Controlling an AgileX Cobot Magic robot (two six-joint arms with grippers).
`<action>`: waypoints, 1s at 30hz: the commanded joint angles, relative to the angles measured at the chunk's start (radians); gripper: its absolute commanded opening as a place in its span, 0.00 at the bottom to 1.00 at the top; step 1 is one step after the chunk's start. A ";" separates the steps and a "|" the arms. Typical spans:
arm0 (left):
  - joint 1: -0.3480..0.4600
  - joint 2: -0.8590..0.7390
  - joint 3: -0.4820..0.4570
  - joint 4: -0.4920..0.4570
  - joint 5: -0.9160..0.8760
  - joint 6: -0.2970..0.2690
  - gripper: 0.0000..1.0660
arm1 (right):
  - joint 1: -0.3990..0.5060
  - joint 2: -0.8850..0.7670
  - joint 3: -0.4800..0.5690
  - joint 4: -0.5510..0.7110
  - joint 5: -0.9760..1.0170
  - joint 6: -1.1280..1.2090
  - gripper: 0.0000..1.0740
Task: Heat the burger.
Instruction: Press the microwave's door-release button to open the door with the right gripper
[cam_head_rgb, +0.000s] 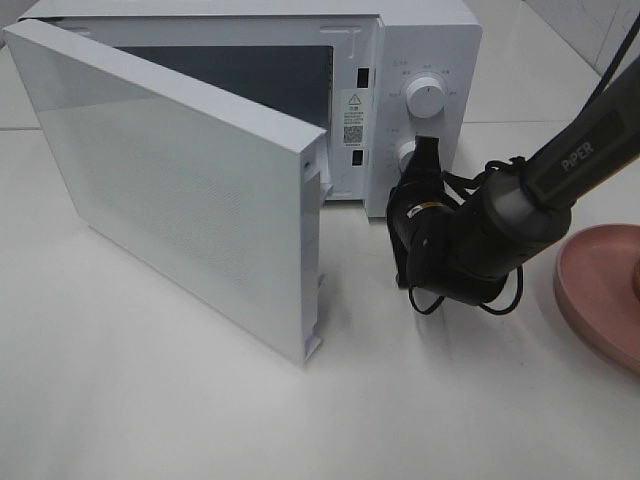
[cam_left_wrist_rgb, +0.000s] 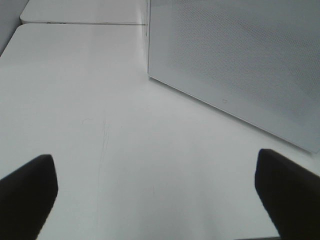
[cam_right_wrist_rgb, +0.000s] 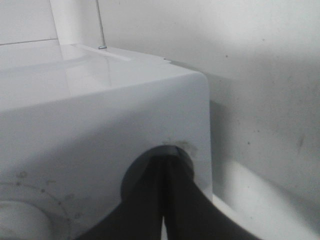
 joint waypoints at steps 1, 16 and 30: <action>-0.001 -0.017 0.002 -0.004 -0.003 -0.005 0.94 | -0.045 0.030 -0.078 -0.073 -0.109 -0.001 0.00; -0.001 -0.017 0.002 -0.004 -0.003 -0.005 0.94 | -0.045 -0.021 -0.052 -0.073 -0.039 -0.031 0.00; -0.001 -0.017 0.002 -0.004 -0.003 -0.005 0.94 | -0.045 -0.116 0.062 -0.109 0.065 -0.019 0.00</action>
